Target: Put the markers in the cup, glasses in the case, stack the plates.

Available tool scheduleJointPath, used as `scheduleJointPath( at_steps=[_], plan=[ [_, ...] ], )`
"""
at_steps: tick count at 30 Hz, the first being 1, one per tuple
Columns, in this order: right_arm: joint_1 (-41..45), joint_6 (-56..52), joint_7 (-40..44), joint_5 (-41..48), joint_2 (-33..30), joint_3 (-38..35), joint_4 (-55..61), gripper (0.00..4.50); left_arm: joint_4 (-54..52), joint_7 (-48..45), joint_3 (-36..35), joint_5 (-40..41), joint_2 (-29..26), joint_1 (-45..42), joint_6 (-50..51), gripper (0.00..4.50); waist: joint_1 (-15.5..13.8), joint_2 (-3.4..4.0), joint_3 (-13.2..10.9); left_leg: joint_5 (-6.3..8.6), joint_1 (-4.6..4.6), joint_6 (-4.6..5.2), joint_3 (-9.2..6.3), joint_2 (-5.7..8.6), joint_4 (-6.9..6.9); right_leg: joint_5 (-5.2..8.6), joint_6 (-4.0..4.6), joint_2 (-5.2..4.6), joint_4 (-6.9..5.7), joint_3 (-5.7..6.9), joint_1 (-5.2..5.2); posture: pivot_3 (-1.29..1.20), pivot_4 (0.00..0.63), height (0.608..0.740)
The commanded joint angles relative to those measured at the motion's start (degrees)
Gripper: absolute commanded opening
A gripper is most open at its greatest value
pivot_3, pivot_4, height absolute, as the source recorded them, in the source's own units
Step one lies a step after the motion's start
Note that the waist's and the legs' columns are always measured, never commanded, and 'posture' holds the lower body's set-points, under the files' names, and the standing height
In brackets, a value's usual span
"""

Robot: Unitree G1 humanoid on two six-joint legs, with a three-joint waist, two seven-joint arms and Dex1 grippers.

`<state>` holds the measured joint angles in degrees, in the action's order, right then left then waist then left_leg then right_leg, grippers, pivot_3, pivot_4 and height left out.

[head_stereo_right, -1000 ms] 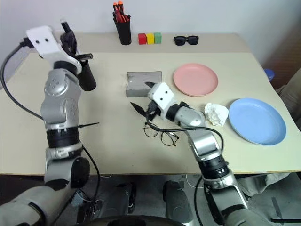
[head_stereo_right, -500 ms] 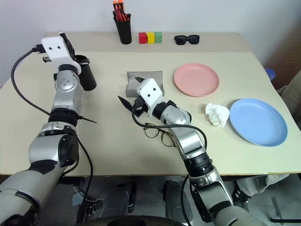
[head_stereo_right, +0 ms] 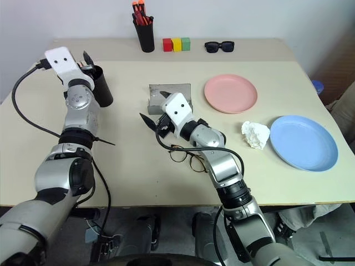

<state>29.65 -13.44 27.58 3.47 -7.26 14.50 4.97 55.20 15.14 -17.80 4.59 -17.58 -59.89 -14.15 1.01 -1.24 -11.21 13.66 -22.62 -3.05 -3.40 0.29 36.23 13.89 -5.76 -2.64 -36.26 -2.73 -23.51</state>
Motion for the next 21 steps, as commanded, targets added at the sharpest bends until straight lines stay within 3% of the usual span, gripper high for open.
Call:
scheduleJointPath(
  at_steps=[1,5,10,13,21],
  plan=[
    [0.11,0.59,0.42,0.52,0.05,-0.11,2.71,4.50,-10.55,-5.87,0.27,4.62,1.51,-1.17,3.09,3.81,-0.12,0.00,0.00,0.00,-0.01,0.00,0.00,0.00,0.00,0.00,0.00,0.00,0.00,0.00,0.00,0.00,0.150,0.740],
    [-0.66,-1.00,2.00,1.21,-2.83,-1.80,4.65,4.50,-25.40,-27.95,6.75,12.11,2.08,3.06,15.28,3.81,-0.26,0.00,0.00,0.00,-0.08,-0.01,-0.01,0.01,-0.01,0.00,0.00,-0.02,0.05,0.02,0.02,0.00,0.150,0.740],
    [-3.96,-6.23,10.22,4.02,-13.66,-4.10,10.02,4.50,-32.09,-46.63,18.59,9.65,-3.68,7.53,29.71,3.81,0.22,0.03,0.00,0.00,0.00,0.00,0.01,0.01,-0.02,0.00,0.00,0.01,0.05,0.00,0.05,0.00,0.150,0.740],
    [-6.30,-8.37,13.71,6.33,-19.84,-6.72,12.32,4.50,-28.28,-56.27,24.47,7.19,-5.50,7.11,30.89,3.81,0.46,0.04,-0.01,0.00,0.07,0.00,0.01,-0.03,-0.04,0.02,0.03,0.09,0.03,-0.02,0.06,0.00,0.150,0.740],
    [-13.11,-11.53,15.54,7.86,-28.49,-12.46,17.05,4.50,-3.77,-65.64,30.69,-1.11,-1.63,-4.14,23.66,3.81,-0.15,0.02,-0.02,0.00,-0.04,0.03,0.01,-0.03,0.03,0.05,-0.01,0.09,0.13,-0.03,0.06,0.00,0.150,0.740]
  ],
)
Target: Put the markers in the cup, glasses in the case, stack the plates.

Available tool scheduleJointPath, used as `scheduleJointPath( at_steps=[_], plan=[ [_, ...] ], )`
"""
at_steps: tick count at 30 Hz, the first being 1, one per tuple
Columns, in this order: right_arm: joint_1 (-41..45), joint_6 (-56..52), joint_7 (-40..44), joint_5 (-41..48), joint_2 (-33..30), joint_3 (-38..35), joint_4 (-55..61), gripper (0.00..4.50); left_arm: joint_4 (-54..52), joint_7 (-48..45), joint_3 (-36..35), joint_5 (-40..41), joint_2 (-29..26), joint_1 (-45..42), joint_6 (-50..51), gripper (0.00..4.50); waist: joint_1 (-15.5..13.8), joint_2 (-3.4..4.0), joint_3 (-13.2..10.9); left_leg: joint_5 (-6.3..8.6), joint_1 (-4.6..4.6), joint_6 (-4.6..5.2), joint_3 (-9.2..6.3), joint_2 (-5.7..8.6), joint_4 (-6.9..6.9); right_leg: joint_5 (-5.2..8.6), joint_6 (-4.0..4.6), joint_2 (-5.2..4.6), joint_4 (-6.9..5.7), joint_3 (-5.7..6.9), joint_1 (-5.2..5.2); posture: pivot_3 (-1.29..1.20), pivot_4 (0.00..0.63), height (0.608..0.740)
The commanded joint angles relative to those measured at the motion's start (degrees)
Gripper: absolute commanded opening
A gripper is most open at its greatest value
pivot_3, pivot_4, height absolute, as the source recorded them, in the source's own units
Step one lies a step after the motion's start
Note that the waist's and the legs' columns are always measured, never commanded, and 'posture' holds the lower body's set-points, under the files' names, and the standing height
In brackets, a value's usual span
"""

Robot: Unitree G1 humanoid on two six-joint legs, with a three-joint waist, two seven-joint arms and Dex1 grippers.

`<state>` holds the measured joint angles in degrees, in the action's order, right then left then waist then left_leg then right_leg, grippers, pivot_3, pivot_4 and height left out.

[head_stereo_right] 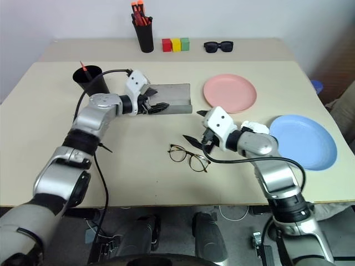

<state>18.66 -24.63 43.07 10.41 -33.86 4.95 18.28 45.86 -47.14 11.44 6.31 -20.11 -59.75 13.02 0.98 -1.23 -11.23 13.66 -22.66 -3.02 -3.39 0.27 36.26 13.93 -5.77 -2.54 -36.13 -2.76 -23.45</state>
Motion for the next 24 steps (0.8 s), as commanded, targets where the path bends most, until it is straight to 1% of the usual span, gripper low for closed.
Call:
scheduleJointPath(
  at_steps=[1,4,8,11,16,17,21,24],
  plan=[
    [-3.29,-0.59,-0.38,0.82,-2.41,-3.73,4.53,4.50,8.09,-5.02,2.46,-4.17,1.34,-5.41,-4.60,3.81,-0.20,0.00,0.00,0.01,-0.03,0.02,0.01,0.01,0.00,0.01,-0.02,-0.02,0.02,0.00,0.00,0.00,0.150,0.740],
    [-5.32,-1.44,-1.42,0.88,-2.92,-5.17,6.33,4.50,13.64,-6.84,3.51,-7.08,2.24,-7.72,-7.54,3.81,-0.12,0.00,0.00,0.06,-0.08,0.09,0.03,0.04,0.01,0.04,-0.07,-0.06,0.04,0.00,-0.02,0.00,0.150,0.740],
    [-8.62,-2.11,-2.76,0.66,-3.05,-6.35,9.07,4.50,20.21,-5.10,3.61,-10.33,3.51,-9.97,-11.06,3.81,-0.02,-0.01,0.00,0.06,-0.13,0.10,0.02,0.02,0.02,0.04,-0.08,-0.04,0.00,-0.01,-0.10,0.00,0.150,0.740],
    [-10.64,-2.50,-3.76,0.52,-3.02,-6.93,10.63,4.50,22.75,-4.91,3.27,-12.00,4.04,-10.52,-13.16,3.02,-0.01,-0.01,-0.01,0.06,-0.15,0.10,0.01,0.02,0.06,0.04,-0.08,-0.04,-0.01,-0.01,-0.11,0.00,0.150,0.740],
    [-12.70,-2.48,-4.09,0.63,-3.51,-7.51,11.40,4.50,23.87,-5.83,1.83,-12.56,4.18,-10.41,-14.52,0.40,-0.17,-0.01,-0.01,0.06,-0.19,0.10,0.01,0.03,0.17,0.04,-0.09,-0.05,-0.02,-0.02,-0.09,0.00,0.150,0.740],
    [-12.92,-2.48,-4.01,0.68,-3.60,-7.60,11.50,4.50,23.91,-5.76,1.73,-12.67,4.12,-10.33,-14.73,0.04,-0.16,-0.01,-0.01,0.06,-0.20,0.10,0.01,0.03,0.18,0.04,-0.09,-0.05,-0.02,-0.02,-0.09,0.00,0.150,0.740],
    [-12.50,-2.69,-3.45,0.86,-3.96,-7.14,11.17,4.50,22.15,-8.43,1.45,-12.74,2.11,-8.79,-21.20,0.04,-0.08,-0.01,-0.01,0.06,-0.23,0.10,0.00,0.03,0.20,0.04,-0.10,-0.05,-0.03,-0.01,-0.11,0.00,0.150,0.740],
    [-11.76,-3.55,-2.23,1.59,-4.56,-6.54,11.30,4.50,18.42,-17.63,0.57,-10.70,-0.62,-6.59,-25.35,0.04,0.09,-0.01,-0.01,0.06,-0.22,0.10,0.00,0.02,0.19,0.03,-0.09,-0.04,-0.04,-0.01,-0.12,0.00,0.150,0.740]
  ],
)
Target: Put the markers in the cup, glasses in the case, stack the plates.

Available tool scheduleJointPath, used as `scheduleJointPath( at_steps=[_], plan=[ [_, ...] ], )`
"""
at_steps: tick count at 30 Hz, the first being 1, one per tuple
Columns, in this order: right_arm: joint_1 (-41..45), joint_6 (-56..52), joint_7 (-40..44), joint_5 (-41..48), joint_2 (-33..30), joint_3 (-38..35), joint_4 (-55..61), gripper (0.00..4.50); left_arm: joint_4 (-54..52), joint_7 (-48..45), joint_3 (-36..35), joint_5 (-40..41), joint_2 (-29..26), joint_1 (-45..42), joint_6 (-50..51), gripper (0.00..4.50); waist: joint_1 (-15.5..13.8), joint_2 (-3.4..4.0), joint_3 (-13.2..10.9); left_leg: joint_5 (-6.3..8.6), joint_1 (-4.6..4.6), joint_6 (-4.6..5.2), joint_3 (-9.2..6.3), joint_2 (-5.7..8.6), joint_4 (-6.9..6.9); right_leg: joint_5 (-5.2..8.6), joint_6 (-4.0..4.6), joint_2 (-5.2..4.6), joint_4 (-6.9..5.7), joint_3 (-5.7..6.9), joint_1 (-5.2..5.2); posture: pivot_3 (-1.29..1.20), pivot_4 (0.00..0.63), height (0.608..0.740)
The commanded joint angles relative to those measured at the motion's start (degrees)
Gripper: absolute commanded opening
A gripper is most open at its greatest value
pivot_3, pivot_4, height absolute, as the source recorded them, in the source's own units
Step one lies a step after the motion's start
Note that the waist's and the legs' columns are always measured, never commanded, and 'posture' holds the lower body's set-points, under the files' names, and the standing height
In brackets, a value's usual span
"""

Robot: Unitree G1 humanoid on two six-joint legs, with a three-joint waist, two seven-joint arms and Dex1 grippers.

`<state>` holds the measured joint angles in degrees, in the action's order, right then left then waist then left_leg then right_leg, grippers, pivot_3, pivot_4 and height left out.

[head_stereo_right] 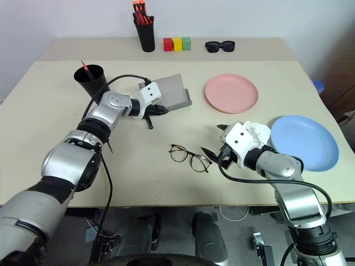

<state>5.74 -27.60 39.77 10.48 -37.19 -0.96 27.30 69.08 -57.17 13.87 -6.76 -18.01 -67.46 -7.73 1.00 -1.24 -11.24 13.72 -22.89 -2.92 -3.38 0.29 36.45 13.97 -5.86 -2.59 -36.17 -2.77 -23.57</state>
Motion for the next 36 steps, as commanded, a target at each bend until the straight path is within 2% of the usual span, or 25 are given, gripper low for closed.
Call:
scheduleJointPath(
  at_steps=[1,5,9,16,19,24,28,33,34,35,36],
  plan=[
    [1.53,-1.17,1.78,1.95,-1.51,-0.27,2.46,4.50,-6.73,-11.33,-1.89,2.96,-4.18,2.25,-4.83,0.04,0.15,0.00,0.00,0.00,0.00,0.00,0.01,0.00,0.00,0.00,0.00,0.00,-0.01,0.00,-0.01,0.00,0.150,0.740],
    [2.78,-5.75,3.19,3.06,-3.03,1.39,4.05,4.50,-15.51,-21.65,-1.71,4.64,-9.93,7.49,-2.00,0.04,0.14,0.01,0.00,0.00,0.00,0.00,0.01,-0.02,-0.01,0.00,0.02,0.00,-0.02,0.00,-0.02,0.00,0.150,0.740],
    [5.11,-11.08,4.59,4.87,-3.73,4.17,5.39,4.50,-29.33,-29.04,-2.03,7.39,-16.11,14.73,5.59,0.04,0.06,0.01,0.00,0.00,-0.02,0.01,-0.01,-0.04,0.03,0.00,0.03,0.00,-0.04,0.00,-0.01,0.00,0.150,0.740],
    [11.22,-18.60,4.02,5.60,-3.06,8.94,5.41,4.50,-49.94,-31.74,-1.34,11.48,-20.55,25.52,19.60,0.04,-0.17,0.03,0.01,0.09,-0.27,0.15,-0.11,-0.09,0.47,0.01,0.04,-0.02,-0.07,0.10,-0.01,0.00,0.150,0.740],
    [13.08,-21.12,3.70,6.13,-2.66,10.23,5.57,4.50,-54.83,-30.57,-0.95,11.03,-21.80,27.86,23.24,0.90,-0.20,0.03,0.01,0.13,-0.34,0.22,-0.10,-0.10,0.64,0.01,0.04,-0.01,-0.09,0.10,-0.02,0.00,0.150,0.740],
    [14.99,-24.21,3.23,6.45,-2.89,12.13,5.17,4.50,-56.20,-24.42,-2.16,10.03,-20.97,29.36,18.02,3.38,-0.23,0.05,0.02,0.13,-0.33,0.22,-0.10,-0.10,0.67,0.01,0.05,-0.02,-0.10,0.10,-0.02,0.00,0.150,0.740],
    [15.40,-25.81,2.28,5.90,-3.24,13.15,4.67,4.50,-55.25,-20.83,-2.95,9.84,-21.38,29.82,14.90,3.38,-0.20,0.05,0.02,0.13,-0.34,0.22,-0.09,-0.09,0.67,0.01,0.05,-0.02,-0.10,0.10,-0.03,0.00,0.150,0.740],
    [15.20,-26.28,1.39,5.44,-3.66,13.61,4.38,4.50,-58.48,-18.92,-4.97,12.58,-22.51,31.82,16.42,3.38,-0.08,0.05,0.02,0.14,-0.34,0.24,-0.07,-0.09,0.66,0.00,0.04,-0.02,-0.12,0.09,-0.07,0.00,0.150,0.740],
    [15.34,-26.37,1.12,5.24,-3.58,13.77,4.15,3.96,-59.21,-18.40,-5.52,13.13,-22.62,32.20,17.08,3.44,-0.11,0.05,0.02,0.14,-0.34,0.24,-0.08,-0.09,0.66,0.00,0.04,-0.01,-0.13,0.10,-0.07,0.00,0.150,0.740],
    [15.46,-26.45,0.85,4.97,-3.56,13.98,3.90,3.69,-60.29,-18.06,-6.16,13.89,-22.78,32.78,18.00,3.44,-0.11,0.05,0.02,0.14,-0.34,0.24,-0.08,-0.10,0.66,0.00,0.04,-0.01,-0.14,0.10,-0.08,0.00,0.150,0.740],
    [15.59,-26.63,0.63,4.75,-3.56,14.21,3.64,3.18,-61.26,-17.89,-6.66,14.48,-22.94,33.32,18.75,3.44,-0.11,0.05,0.02,0.14,-0.34,0.24,-0.08,-0.10,0.66,0.00,0.04,-0.01,-0.14,0.10,-0.08,0.00,0.150,0.740]
  ],
)
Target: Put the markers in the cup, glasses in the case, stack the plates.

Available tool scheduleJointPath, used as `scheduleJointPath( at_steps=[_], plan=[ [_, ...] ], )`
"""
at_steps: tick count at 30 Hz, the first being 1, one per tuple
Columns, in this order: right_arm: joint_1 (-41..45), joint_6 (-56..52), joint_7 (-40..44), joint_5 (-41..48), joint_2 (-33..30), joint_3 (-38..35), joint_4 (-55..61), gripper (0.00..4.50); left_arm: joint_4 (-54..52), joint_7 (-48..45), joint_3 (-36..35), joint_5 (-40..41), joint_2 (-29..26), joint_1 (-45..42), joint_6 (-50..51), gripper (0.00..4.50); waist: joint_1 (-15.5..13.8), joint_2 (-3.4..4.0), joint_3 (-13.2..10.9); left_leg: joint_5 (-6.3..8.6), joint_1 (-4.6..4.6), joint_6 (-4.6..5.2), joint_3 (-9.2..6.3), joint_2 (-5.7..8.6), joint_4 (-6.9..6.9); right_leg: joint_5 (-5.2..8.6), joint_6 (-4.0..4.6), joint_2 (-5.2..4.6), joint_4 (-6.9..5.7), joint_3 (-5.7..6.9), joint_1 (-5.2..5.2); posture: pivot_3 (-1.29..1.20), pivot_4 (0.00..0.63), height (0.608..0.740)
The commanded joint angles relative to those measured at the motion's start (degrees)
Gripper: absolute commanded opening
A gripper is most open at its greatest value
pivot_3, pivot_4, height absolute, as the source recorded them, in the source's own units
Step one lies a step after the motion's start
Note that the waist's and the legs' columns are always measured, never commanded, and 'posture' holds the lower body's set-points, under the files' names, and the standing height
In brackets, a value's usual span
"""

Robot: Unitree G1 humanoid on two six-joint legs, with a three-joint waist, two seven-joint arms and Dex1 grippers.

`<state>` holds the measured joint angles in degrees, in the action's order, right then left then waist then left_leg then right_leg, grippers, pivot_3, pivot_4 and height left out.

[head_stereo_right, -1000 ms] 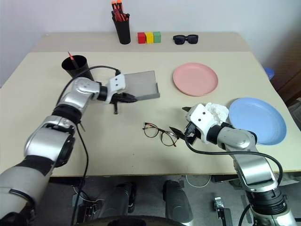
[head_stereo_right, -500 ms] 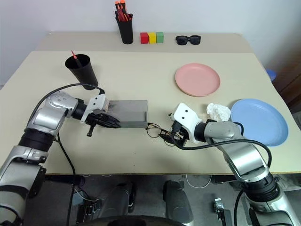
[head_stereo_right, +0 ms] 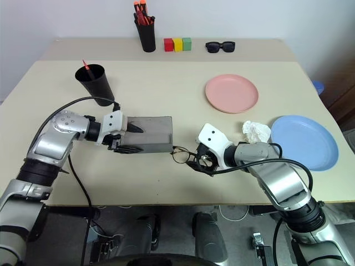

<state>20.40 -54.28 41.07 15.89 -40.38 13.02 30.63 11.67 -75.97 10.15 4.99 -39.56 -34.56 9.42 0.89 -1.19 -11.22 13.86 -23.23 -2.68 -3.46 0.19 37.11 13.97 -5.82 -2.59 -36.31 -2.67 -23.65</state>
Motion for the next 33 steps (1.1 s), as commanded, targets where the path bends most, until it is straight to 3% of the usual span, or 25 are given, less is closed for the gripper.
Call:
scheduleJointPath(
  at_steps=[1,6,16,22,26,33],
  plan=[
    [1.08,-0.01,-0.79,-0.93,-0.50,0.62,0.01,2.73,-4.81,1.19,-3.33,3.23,-1.58,1.04,2.25,3.44,0.01,0.00,0.00,0.00,0.00,0.00,0.00,0.00,0.00,0.00,0.00,0.00,0.00,0.00,0.00,0.00,0.150,0.740],
    [1.36,0.42,-0.48,-1.94,-1.21,2.30,-0.87,0.09,-10.50,2.59,-4.77,6.16,-2.41,4.99,6.18,3.44,0.04,0.00,0.00,0.00,0.00,0.00,0.01,0.00,0.00,0.00,0.00,0.00,0.00,0.00,0.00,0.00,0.150,0.740],
    [1.68,4.97,0.65,-5.15,-3.25,4.22,-0.92,0.03,-15.79,8.75,-8.76,10.05,-2.82,10.50,10.38,3.44,0.02,0.00,0.01,0.00,0.02,0.00,0.01,-0.02,0.01,0.00,0.01,-0.01,0.00,-0.01,0.01,0.00,0.150,0.740],
    [8.79,6.13,4.90,-2.89,-5.05,1.54,3.31,0.03,-15.46,14.15,-18.38,12.44,-4.79,18.53,11.37,3.44,0.49,0.03,-0.01,0.00,0.02,0.00,0.05,-0.07,-0.01,-0.02,0.02,-0.01,-0.03,-0.01,-0.07,0.00,0.150,0.740],
    [17.56,7.32,4.57,-3.74,0.15,4.49,-0.05,0.03,-16.21,15.49,-23.71,14.61,-5.44,24.96,11.35,3.44,0.75,0.05,-0.01,0.01,0.02,0.00,0.07,-0.15,-0.07,-0.02,0.05,0.01,-0.04,0.00,-0.13,0.00,0.150,0.740],
    [30.95,13.50,0.88,-9.67,17.02,13.34,-17.63,0.03,-17.65,16.81,-28.18,15.83,-6.55,33.49,10.75,3.44,1.07,0.04,0.00,0.00,-0.02,-0.01,0.07,-0.15,-0.06,0.02,0.25,-0.09,-0.04,0.00,-0.17,0.00,0.150,0.740]
  ],
)
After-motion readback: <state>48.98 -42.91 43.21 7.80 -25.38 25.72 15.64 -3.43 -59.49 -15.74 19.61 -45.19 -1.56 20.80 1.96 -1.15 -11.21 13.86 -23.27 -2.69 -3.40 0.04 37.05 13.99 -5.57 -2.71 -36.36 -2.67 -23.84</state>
